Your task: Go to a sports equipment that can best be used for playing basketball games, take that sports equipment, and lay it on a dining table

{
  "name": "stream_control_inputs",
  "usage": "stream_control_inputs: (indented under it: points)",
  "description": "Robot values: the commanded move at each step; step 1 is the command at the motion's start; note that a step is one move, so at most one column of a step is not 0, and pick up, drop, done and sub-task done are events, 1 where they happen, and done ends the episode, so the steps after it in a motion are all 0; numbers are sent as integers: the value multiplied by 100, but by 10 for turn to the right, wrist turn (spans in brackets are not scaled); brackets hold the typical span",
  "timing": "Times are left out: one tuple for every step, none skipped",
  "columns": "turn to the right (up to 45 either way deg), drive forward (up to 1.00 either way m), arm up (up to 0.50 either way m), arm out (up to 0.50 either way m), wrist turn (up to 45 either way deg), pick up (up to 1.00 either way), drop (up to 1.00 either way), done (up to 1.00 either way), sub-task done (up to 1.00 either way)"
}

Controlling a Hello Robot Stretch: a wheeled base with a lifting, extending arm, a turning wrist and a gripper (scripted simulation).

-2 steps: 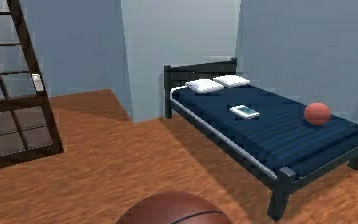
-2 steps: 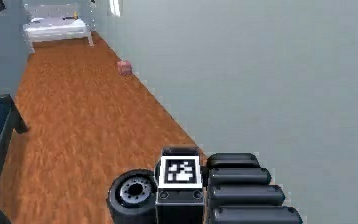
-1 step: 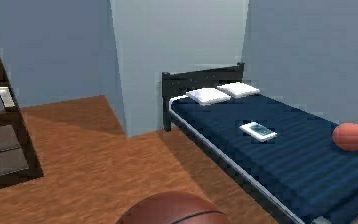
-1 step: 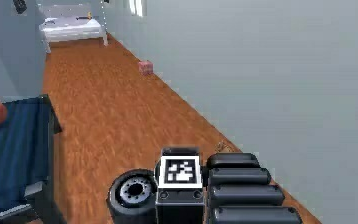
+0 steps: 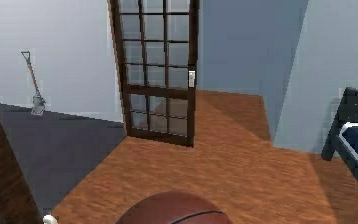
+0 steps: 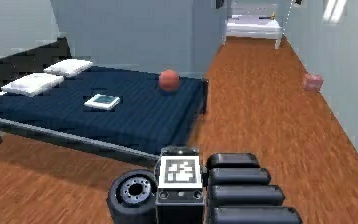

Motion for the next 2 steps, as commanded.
stream_control_inputs:
  points:
    - [0, 85, 0, 0, 0, 0, 0, 0, 0]
    - [-450, 0, 0, 0, 0, 0, 0, 0, 0]
